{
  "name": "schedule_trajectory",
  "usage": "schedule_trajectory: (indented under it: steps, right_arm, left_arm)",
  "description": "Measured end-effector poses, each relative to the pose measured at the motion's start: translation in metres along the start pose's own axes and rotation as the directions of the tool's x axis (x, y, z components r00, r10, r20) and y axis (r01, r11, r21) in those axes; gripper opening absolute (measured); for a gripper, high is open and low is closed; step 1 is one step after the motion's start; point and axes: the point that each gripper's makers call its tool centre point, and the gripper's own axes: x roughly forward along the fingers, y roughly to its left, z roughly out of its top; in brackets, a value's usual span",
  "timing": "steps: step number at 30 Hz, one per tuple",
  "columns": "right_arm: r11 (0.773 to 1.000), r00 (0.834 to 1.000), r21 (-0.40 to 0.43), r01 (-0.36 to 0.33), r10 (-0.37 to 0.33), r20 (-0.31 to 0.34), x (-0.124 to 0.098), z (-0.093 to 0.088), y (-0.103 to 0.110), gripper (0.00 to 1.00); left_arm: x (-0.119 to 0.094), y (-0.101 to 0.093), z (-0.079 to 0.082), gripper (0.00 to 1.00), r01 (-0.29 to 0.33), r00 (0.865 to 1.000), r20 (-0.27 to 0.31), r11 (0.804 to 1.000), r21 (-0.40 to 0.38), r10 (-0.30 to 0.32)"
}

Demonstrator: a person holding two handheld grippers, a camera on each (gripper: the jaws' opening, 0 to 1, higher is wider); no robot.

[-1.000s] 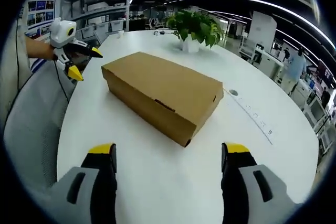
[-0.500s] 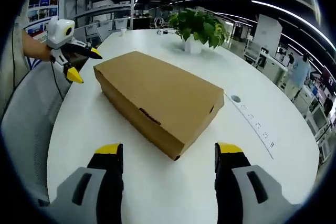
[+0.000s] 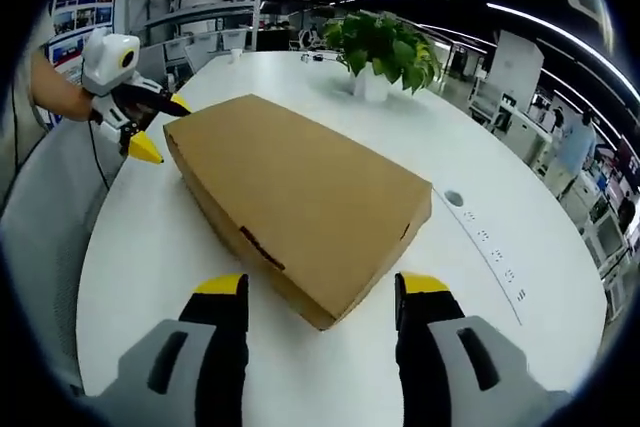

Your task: Operate the shoe box by opening the lid, removing the specified soft item, and placing it in the target area until the item is outside and the box remains undamaged.

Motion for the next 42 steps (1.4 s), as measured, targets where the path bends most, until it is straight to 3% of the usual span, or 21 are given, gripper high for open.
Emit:
schedule_trajectory:
  steps: [21, 42]
  right_arm:
    - [0.999, 1.0, 0.031, -0.013, 0.013, -0.017, 0.008, -0.004, 0.002, 0.48]
    - [0.994, 0.999, 0.101, 0.035, -0.034, -0.014, 0.008, -0.004, 0.009, 0.46]
  left_arm:
    - [0.012, -0.001, 0.003, 0.58, -0.011, 1.0, -0.017, 1.0, -0.01, 0.011]
    - [0.011, 0.003, 0.001, 0.55, 0.007, 0.999, -0.048, 1.0, 0.022, -0.006]
